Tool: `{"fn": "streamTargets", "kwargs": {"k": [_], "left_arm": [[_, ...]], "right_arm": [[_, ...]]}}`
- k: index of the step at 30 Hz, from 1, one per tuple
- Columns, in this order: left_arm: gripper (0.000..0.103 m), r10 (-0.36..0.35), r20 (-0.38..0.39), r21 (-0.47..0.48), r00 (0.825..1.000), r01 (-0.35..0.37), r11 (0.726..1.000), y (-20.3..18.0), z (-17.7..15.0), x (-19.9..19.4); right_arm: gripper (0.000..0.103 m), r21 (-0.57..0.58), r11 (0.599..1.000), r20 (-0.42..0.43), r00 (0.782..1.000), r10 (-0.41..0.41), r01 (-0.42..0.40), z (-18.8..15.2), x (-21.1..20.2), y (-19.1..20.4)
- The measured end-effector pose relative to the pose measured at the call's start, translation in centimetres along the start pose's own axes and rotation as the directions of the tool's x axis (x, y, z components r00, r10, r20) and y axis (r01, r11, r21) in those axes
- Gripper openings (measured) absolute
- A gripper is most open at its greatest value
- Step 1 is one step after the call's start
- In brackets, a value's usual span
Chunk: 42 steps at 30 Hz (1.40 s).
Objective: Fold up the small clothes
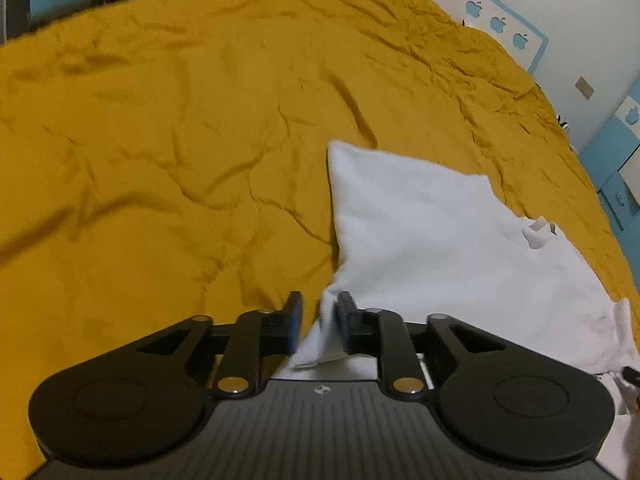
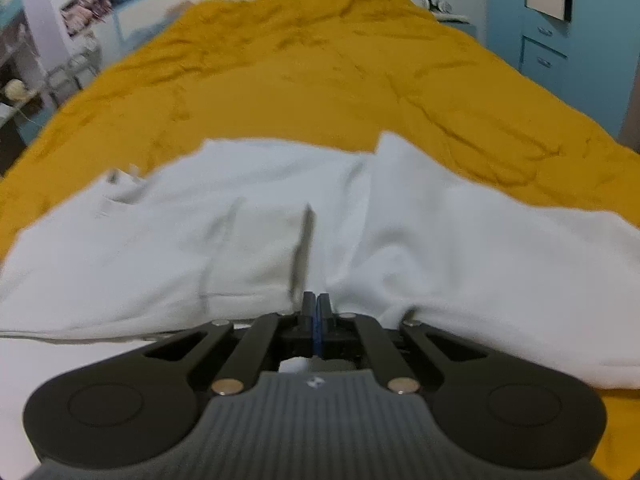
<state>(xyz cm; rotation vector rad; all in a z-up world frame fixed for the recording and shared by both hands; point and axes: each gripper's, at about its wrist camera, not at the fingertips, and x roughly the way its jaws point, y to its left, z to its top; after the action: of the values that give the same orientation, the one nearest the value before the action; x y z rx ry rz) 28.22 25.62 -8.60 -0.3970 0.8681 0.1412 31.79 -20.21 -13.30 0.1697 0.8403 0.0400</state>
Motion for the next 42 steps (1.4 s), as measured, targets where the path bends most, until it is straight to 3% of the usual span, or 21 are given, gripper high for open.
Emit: {"fn": "streamTargets", "kwargs": {"k": [3,5,6,7,12,14,19,21,23,27,33,35,36,37,39,42], "left_arm": [[0.038,0.003,0.037,0.013,0.999,-0.004,1.000,-0.8,0.0,-1.6],[0.042,-0.009,0.068,0.024,0.998,0.007,1.000,-1.7,-0.2,-2.6],[0.043,-0.016,0.079,0.038,0.997,0.013,0.999,-2.4,-0.3,-3.2],[0.044,-0.023,0.087,0.053,0.996,0.019,0.998,-2.9,-0.3,-3.6],[0.050,-0.042,0.115,0.105,0.992,0.030,0.994,-5.7,-0.7,-5.3],[0.051,-0.049,0.116,0.107,0.992,0.036,0.994,-6.3,-1.1,-5.6],[0.051,-0.045,0.091,0.113,0.995,0.035,0.993,-7.6,-1.9,-5.4],[0.051,-0.029,0.081,0.121,0.996,0.019,0.992,-8.2,-2.0,-5.4],[0.051,-0.021,0.083,0.117,0.996,0.012,0.993,-8.6,-2.0,-5.3],[0.051,-0.017,0.079,0.100,0.997,0.009,0.995,-9.1,-2.1,-5.3],[0.051,0.000,0.075,0.092,0.997,-0.007,0.996,-10.0,-2.4,-5.4],[0.051,0.005,0.075,0.091,0.997,-0.012,0.996,-10.0,-2.3,-5.5],[0.051,0.005,0.076,0.090,0.997,-0.012,0.996,-10.0,-2.5,-5.5],[0.051,0.004,0.076,0.089,0.997,-0.011,0.996,-9.9,-2.4,-5.6],[0.051,0.003,0.077,0.088,0.997,-0.010,0.996,-9.7,-2.4,-5.7],[0.051,0.001,0.080,0.079,0.997,-0.008,0.997,-9.2,-2.1,-5.9]], "right_arm": [[0.002,0.032,0.999,0.030,0.999,0.042,-0.043,0.1,-2.8,-1.1],[0.011,0.064,0.996,0.055,0.997,0.057,-0.061,-0.1,-5.1,-2.4],[0.025,0.080,0.995,0.066,0.996,0.058,-0.063,-0.3,-6.0,-2.9],[0.032,0.103,0.993,0.081,0.995,0.054,-0.063,-0.4,-7.2,-3.9],[0.040,0.258,0.966,0.147,0.988,-0.054,0.015,-1.8,-13.4,-11.5],[0.040,0.370,0.928,0.156,0.982,-0.107,0.043,-2.8,-15.5,-15.6],[0.044,0.642,0.762,0.173,0.950,-0.258,0.090,-6.4,-21.0,-25.9],[0.045,0.694,0.714,0.172,0.944,-0.283,0.088,-7.6,-22.4,-29.3],[0.045,0.718,0.691,0.161,0.945,-0.285,0.086,-8.3,-22.9,-31.8],[0.043,0.732,0.679,0.127,0.967,-0.222,0.060,-9.3,-22.2,-36.1],[0.043,0.745,0.666,0.074,0.988,-0.132,0.034,-10.3,-18.9,-39.1],[0.032,0.760,0.650,0.078,0.990,-0.117,0.017,-10.8,-18.1,-39.9],[0.016,0.768,0.640,0.081,0.990,-0.114,0.011,-11.0,-18.0,-40.1],[0.009,0.771,0.637,0.086,0.991,-0.106,0.001,-10.9,-17.8,-40.2],[0.000,0.769,0.640,0.105,0.989,-0.104,-0.015,-10.7,-18.2,-39.8],[0.000,0.749,0.661,0.161,0.979,-0.124,-0.039,-9.5,-19.9,-39.1]]}}
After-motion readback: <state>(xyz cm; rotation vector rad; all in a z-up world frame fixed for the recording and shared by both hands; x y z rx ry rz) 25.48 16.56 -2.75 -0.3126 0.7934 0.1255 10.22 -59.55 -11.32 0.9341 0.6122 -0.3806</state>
